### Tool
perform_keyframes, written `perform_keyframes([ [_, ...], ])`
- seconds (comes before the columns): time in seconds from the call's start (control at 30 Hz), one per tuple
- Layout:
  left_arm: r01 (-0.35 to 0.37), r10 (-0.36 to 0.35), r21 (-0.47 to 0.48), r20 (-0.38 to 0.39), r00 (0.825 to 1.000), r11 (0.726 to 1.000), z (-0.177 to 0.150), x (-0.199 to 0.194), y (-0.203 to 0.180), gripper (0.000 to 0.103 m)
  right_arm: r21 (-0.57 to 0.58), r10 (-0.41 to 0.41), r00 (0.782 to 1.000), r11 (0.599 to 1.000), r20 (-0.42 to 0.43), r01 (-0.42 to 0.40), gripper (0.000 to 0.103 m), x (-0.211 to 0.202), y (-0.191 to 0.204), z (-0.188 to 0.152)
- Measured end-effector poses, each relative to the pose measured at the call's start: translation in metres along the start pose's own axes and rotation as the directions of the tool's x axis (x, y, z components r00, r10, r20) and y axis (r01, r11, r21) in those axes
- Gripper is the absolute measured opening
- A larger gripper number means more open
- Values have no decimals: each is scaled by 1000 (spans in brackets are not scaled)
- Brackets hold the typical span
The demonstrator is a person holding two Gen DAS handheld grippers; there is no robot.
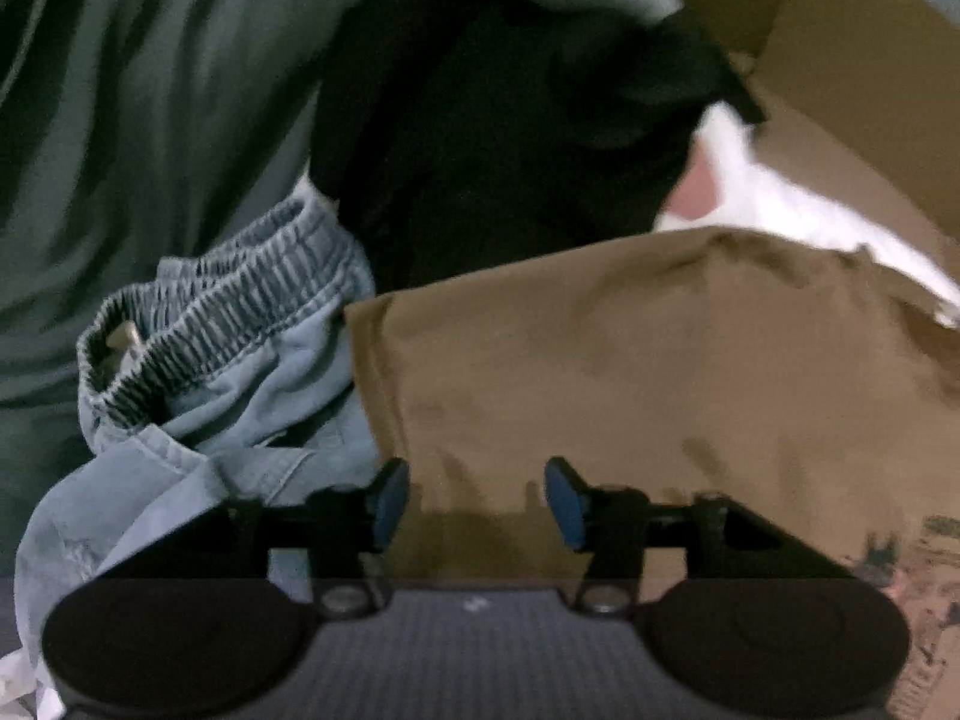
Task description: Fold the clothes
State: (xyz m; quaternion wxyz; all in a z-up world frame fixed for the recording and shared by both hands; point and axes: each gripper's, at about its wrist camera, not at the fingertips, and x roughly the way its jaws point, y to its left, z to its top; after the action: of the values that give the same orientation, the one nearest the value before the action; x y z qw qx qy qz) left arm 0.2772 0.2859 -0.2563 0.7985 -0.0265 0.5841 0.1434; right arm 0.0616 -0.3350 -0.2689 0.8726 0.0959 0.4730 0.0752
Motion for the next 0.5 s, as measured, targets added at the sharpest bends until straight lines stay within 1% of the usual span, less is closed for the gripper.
perform_keyframes([
  [0.13, 34, -36, 32, 45, 998, 999, -10, -33, -13, 61, 21, 6, 997, 1000, 78, -7, 53, -20, -5, 1],
  [0.23, 66, -70, 58, 82, 994, 996, -19, -54, -23, 65, 21, 5, 992, 1000, 124, -8, 56, -33, -8, 1],
  [0.33, 94, -103, 91, 108, 989, 991, -33, -62, -25, 71, 13, 2, 986, 1000, 169, -5, 66, -46, -10, 2],
  [0.37, 100, -111, 101, 113, 987, 990, -40, -67, -25, 71, 15, 5, 983, 1000, 184, -8, 69, -50, -11, 2],
  [0.47, 118, -132, 116, 129, 983, 986, -61, -81, -20, 72, 19, 25, 975, 999, 220, -30, 74, -62, -14, 3],
  [0.5, 123, -139, 122, 128, 982, 985, -69, -84, -18, 72, 16, 29, 973, 999, 228, -33, 75, -65, -15, 3],
])
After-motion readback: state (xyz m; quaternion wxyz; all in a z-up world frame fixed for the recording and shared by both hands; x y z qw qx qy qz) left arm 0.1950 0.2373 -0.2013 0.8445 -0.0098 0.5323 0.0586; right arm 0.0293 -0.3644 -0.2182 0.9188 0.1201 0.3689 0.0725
